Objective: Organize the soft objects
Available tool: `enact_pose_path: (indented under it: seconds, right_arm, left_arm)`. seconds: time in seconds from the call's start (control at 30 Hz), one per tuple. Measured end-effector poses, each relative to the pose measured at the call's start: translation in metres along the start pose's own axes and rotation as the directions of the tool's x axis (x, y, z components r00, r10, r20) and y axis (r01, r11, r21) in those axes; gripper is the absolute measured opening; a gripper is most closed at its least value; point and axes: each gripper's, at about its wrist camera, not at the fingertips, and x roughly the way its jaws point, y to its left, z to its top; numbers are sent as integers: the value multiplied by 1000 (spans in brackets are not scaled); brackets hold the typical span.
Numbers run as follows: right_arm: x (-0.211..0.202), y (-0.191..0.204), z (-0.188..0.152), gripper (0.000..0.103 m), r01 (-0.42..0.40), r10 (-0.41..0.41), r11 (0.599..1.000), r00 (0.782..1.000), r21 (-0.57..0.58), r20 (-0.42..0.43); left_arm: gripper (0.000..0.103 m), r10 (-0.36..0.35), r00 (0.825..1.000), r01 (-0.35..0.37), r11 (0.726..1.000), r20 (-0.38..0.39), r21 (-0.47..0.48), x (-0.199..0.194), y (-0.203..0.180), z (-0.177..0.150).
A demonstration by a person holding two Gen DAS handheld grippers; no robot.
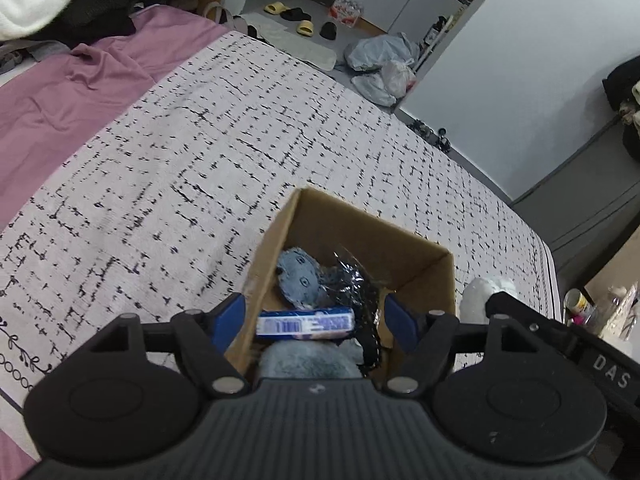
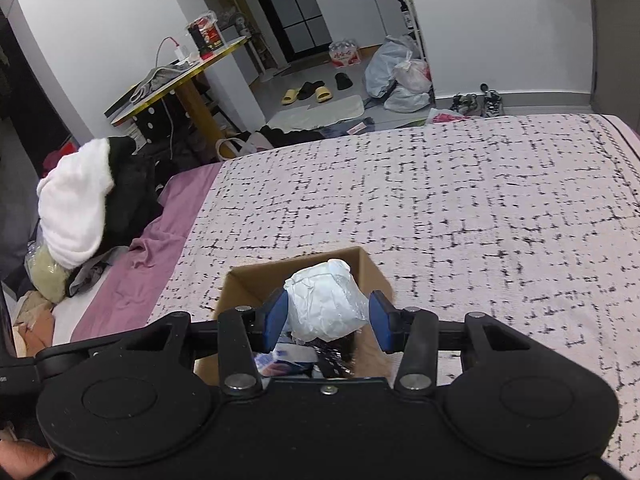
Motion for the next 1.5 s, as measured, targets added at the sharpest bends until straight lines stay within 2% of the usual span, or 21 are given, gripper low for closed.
enact_pose_path:
  seconds: [0.13, 0.27, 0.37, 0.63, 0.9, 1.07, 1.17, 1.27, 1.4, 1.43, 1.5]
  right_arm:
    - [6, 10, 5, 45, -22, 22, 1000, 1000, -1, -9]
    - [9, 14, 8, 51, -33, 34, 999, 999, 23, -21]
    - [3, 17, 8, 55, -26, 27, 999, 1000, 19, -12]
    - [-19, 6, 0, 58, -17, 18, 999, 1000, 35, -11]
    - [-49, -8, -8, 67, -4, 3, 998, 1000, 58, 2]
    - [-67, -11, -15, 77, -1, 0, 999, 1000, 52, 23]
    - [-76, -13, -19, 79, -7, 5, 998, 1000, 57, 31]
    - [-88, -17, -22, 89, -7, 4, 998, 999, 60, 45]
    - [-104, -20, -23, 93, -7, 4, 999, 998, 48, 59]
    - [-109, -21, -23, 98, -5, 2, 999, 998, 44, 65]
    - [-119, -22, -25, 102, 2, -5, 999, 996, 37, 85]
  left_arm:
    - [75, 11, 1000, -11, 1000, 17, -3, -9, 5, 3]
    - [75, 25, 999, -25, 1000, 26, -1, -18, 10, 5]
    - [76, 30, 999, -30, 999, 33, 12, -24, 9, 5]
    - [79, 37, 998, -39, 998, 41, 42, -37, -2, -3]
    - [90, 42, 998, -47, 995, 52, 92, -60, -15, -17]
    - [95, 36, 998, -44, 989, 60, 138, -72, -22, -27]
    - [95, 44, 997, -53, 986, 60, 161, -79, -27, -33]
    - [96, 50, 996, -62, 983, 74, 172, -89, -31, -38]
    - [100, 54, 993, -72, 982, 101, 177, -104, -35, -44]
    - [101, 58, 993, -77, 981, 107, 180, -108, -36, -46]
    - [102, 67, 992, -88, 978, 111, 192, -115, -40, -51]
